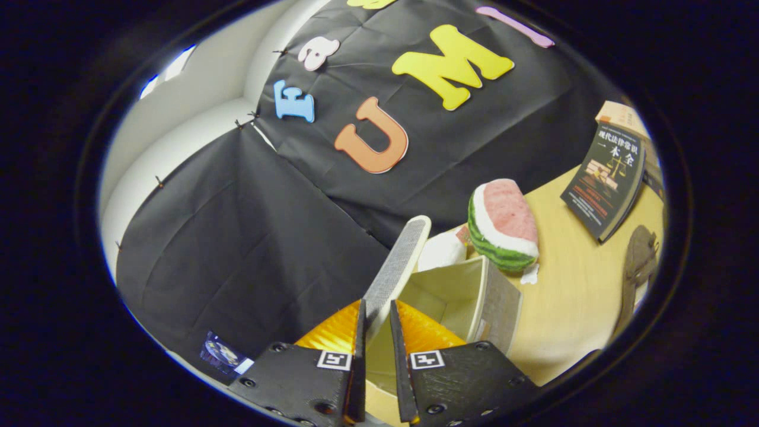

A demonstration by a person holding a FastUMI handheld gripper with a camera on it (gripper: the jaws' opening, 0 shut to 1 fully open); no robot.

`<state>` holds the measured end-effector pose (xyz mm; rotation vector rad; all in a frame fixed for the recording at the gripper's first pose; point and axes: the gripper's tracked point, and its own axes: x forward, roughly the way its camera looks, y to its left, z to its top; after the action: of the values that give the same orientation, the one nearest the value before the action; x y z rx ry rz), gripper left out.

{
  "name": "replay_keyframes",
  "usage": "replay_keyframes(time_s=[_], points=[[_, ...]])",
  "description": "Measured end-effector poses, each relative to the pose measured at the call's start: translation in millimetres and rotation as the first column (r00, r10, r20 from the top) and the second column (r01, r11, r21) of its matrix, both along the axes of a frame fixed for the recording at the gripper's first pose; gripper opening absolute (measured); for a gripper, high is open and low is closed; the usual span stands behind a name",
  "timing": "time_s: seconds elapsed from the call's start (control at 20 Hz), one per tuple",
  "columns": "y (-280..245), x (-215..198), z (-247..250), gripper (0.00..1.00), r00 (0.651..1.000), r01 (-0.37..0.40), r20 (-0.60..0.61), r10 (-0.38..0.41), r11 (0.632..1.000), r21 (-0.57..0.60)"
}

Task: Open the storage box then place both shoes into the box .Put the left shoe in first, then the right shoe, with the right side of both shoes facing outward in a uniform manner.

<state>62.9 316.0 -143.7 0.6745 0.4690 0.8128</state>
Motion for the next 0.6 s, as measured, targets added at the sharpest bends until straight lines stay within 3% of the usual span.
replay_keyframes(time_s=[0.6], points=[[130.6, -12.1, 80.2, 0.21, 0.967, -0.187, 0.160, 0.200, 0.978, -0.095]])
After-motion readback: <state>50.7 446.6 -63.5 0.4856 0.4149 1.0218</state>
